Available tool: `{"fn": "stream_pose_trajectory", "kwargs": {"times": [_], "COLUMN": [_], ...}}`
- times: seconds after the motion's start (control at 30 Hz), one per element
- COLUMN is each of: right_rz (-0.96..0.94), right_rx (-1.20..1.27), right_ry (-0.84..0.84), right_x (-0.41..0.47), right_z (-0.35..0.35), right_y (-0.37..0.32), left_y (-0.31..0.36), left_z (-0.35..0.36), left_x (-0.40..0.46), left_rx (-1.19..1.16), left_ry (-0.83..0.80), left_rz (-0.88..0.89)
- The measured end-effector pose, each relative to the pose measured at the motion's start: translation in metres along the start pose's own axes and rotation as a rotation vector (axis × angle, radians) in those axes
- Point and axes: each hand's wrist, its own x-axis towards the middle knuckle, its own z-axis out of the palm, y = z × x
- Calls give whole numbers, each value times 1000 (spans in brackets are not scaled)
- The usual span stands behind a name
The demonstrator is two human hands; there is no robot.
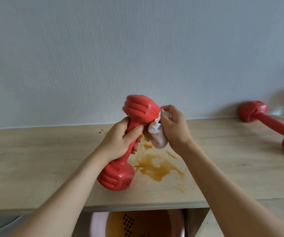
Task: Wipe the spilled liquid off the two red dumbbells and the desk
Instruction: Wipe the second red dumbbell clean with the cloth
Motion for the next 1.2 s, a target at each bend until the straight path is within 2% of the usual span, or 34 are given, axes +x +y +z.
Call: {"fn": "stream_pose_trajectory", "kwargs": {"times": [0.1, 0.2, 0.27, 0.33, 0.47, 0.53, 0.6, 0.77, 0.97, 1.2], "right_rz": [66, 26, -10, -57, -240, -374, -432, -297, -466, -327], "right_rx": [188, 192, 151, 62, -276, -366, -427, -498, -501, -488], "right_ry": [-44, -3, 3, 32, 100, 98, 106, 91, 83, 139], "right_x": [-4, -4, -5, -7, -17, -25, -26, -16, -27, -11], "right_z": [-3, -7, -7, -5, 4, 8, 7, -2, 12, 4], "right_y": [0, -3, -5, -5, -9, -15, -15, -3, -17, -6], "left_y": [-2, -4, -3, -2, 1, 2, 3, 7, 1, 1], "left_z": [-4, -9, -7, -2, 2, 2, 2, 11, 1, 3], "left_x": [1, 5, 4, 3, 3, 2, -1, -5, 2, -2], "left_rx": [23, 198, 222, 219, 299, 334, 323, 307, 234, 180], "left_ry": [-8, 44, 111, 173, 237, 250, 238, 135, 216, 129], "left_rz": [1, -42, -67, -79, -63, -56, -41, 35, -71, -2]}}
